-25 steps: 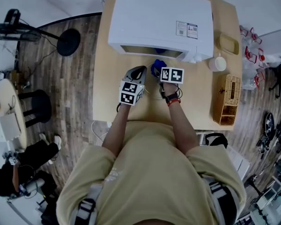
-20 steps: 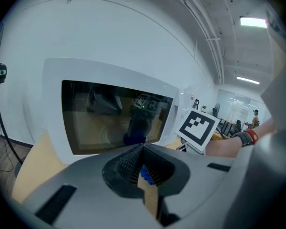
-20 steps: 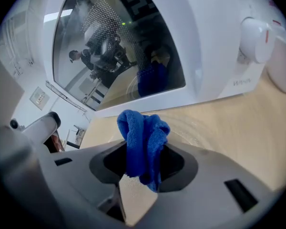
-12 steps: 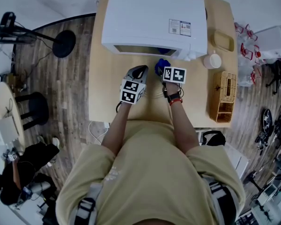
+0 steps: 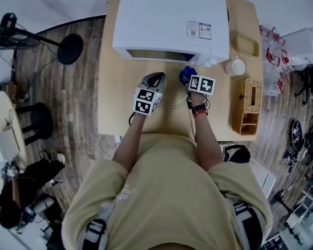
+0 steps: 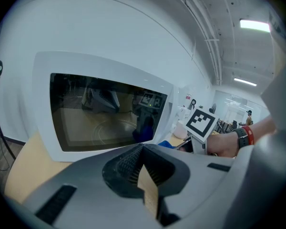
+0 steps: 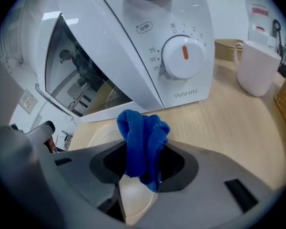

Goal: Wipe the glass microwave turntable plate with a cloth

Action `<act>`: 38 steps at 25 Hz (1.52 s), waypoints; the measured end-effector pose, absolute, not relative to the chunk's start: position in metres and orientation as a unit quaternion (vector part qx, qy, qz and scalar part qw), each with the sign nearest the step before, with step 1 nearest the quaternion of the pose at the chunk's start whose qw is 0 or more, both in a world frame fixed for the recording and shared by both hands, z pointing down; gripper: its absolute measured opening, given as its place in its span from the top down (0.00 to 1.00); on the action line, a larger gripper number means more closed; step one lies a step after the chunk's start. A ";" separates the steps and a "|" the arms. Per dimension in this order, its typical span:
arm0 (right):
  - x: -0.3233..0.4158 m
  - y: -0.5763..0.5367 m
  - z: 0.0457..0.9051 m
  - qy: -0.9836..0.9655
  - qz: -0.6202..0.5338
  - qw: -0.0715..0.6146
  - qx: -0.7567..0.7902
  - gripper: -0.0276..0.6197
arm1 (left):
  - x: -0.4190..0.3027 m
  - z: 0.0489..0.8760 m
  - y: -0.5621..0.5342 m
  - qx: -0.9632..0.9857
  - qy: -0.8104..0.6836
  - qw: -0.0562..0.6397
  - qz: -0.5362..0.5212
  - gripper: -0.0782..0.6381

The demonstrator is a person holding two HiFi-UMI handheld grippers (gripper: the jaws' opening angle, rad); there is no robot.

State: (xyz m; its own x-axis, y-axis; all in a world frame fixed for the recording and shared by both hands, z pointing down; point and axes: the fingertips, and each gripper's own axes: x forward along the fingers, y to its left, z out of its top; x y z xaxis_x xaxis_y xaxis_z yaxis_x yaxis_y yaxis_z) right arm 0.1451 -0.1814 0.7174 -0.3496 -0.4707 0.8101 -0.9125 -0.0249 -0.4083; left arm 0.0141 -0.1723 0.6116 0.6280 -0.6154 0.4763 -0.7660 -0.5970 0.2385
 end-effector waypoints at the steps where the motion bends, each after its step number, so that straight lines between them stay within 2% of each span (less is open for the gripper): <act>1: 0.146 -0.181 0.718 -0.661 0.488 0.225 0.524 0.69 | 0.013 0.612 -0.172 0.876 -0.394 0.216 0.175 0.87; 13: 0.131 -0.181 0.713 -0.666 0.473 0.229 0.529 0.69 | -0.016 0.611 -0.172 0.864 -0.420 0.220 0.168 0.87; 22: 0.042 -0.176 0.704 -0.697 0.533 0.179 0.446 0.69 | -0.060 0.614 -0.181 0.844 -0.459 0.226 0.163 0.87; 30: -0.038 -0.165 0.704 -0.736 0.526 0.220 0.365 0.69 | -0.105 0.613 -0.184 0.821 -0.498 0.231 0.156 0.87; 38: -0.060 -0.163 0.720 -0.737 0.525 0.248 0.345 0.69 | -0.112 0.617 -0.181 0.817 -0.503 0.232 0.160 0.87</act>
State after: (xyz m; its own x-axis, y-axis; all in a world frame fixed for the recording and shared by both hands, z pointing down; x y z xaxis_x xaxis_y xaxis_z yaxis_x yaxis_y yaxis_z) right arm -0.0596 -0.1626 0.7195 -0.6383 -0.2487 0.7285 -0.7698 0.2106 -0.6025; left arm -0.1123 -0.1807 0.6173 0.4423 -0.7485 0.4940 -0.8964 -0.3861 0.2175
